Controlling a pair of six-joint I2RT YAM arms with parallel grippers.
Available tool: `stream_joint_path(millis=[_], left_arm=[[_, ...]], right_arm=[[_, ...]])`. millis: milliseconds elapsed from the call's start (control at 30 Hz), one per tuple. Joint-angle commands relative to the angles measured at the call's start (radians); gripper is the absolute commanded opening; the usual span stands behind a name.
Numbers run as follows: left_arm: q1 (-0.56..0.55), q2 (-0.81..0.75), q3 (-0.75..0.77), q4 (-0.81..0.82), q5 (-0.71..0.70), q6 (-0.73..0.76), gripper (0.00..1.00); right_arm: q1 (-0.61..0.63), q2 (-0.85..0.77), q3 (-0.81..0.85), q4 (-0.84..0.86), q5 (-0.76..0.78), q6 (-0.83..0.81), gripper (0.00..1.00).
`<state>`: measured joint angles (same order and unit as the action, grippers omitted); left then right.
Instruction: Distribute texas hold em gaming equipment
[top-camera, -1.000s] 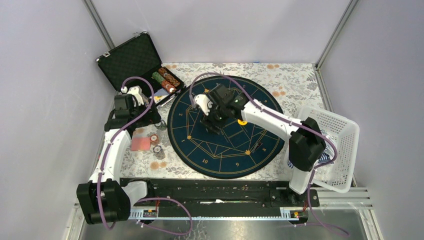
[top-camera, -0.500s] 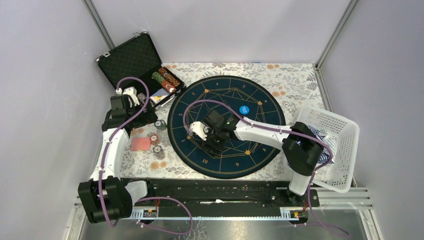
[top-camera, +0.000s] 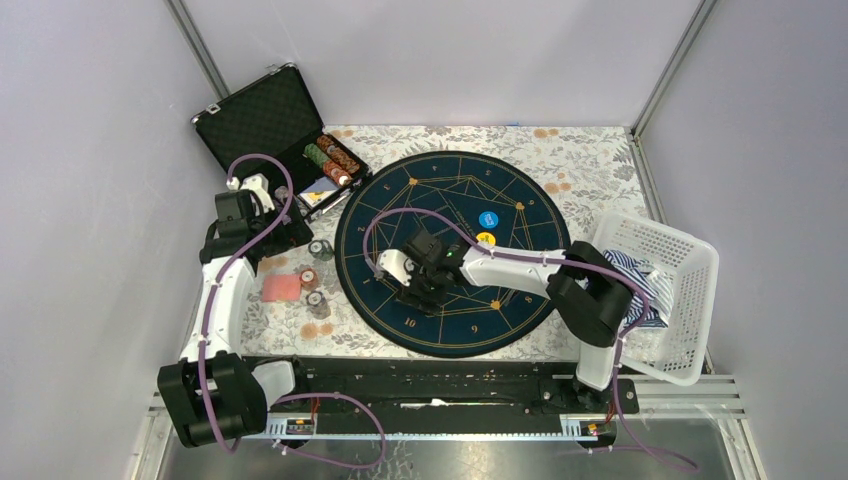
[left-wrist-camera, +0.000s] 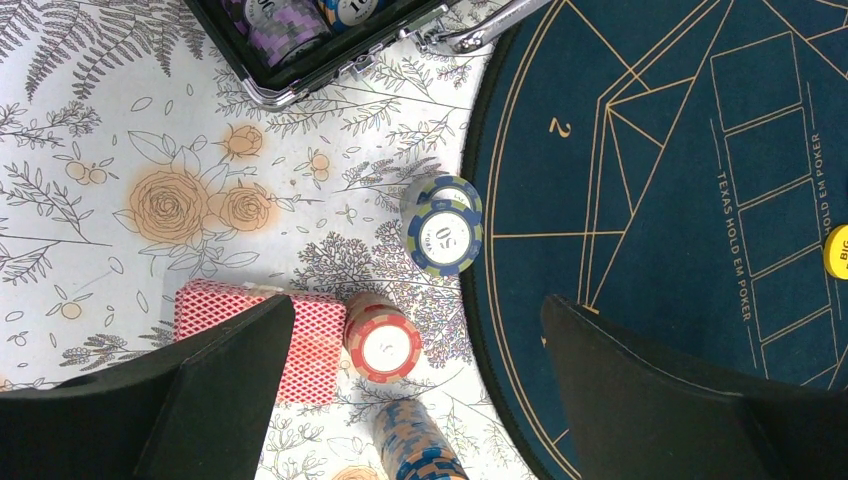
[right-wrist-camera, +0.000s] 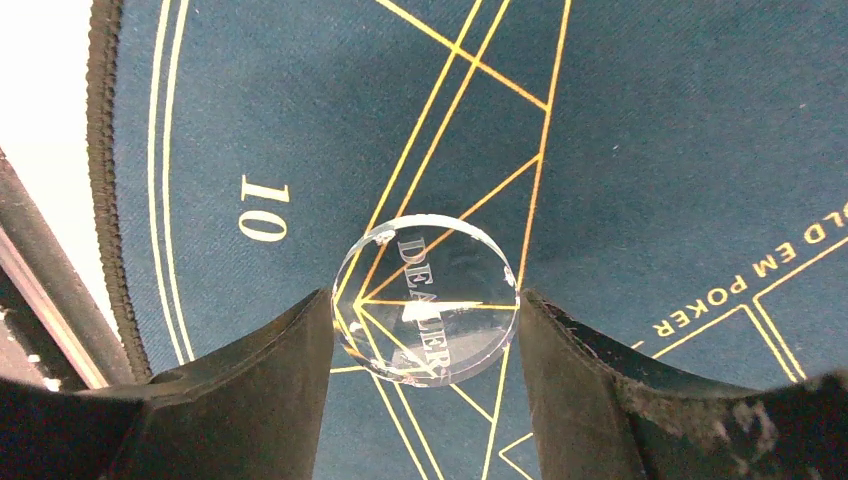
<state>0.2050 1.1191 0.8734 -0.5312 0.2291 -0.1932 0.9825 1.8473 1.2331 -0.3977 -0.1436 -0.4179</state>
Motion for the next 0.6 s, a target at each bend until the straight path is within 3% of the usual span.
stream_joint_path(millis=[0, 333, 567], left_arm=[[0.008, -0.025, 0.01, 0.042, 0.019, -0.008, 0.99], [0.011, -0.028, 0.006, 0.043, 0.035, 0.013, 0.99], [0.011, -0.028, 0.009, 0.04, 0.041, 0.022, 0.99]], right_arm=[[0.018, 0.019, -0.009, 0.039, 0.014, 0.014, 0.63], [-0.03, -0.046, 0.095, -0.058, -0.071, 0.047, 0.99], [-0.253, -0.14, 0.177, -0.106, -0.091, 0.098, 1.0]])
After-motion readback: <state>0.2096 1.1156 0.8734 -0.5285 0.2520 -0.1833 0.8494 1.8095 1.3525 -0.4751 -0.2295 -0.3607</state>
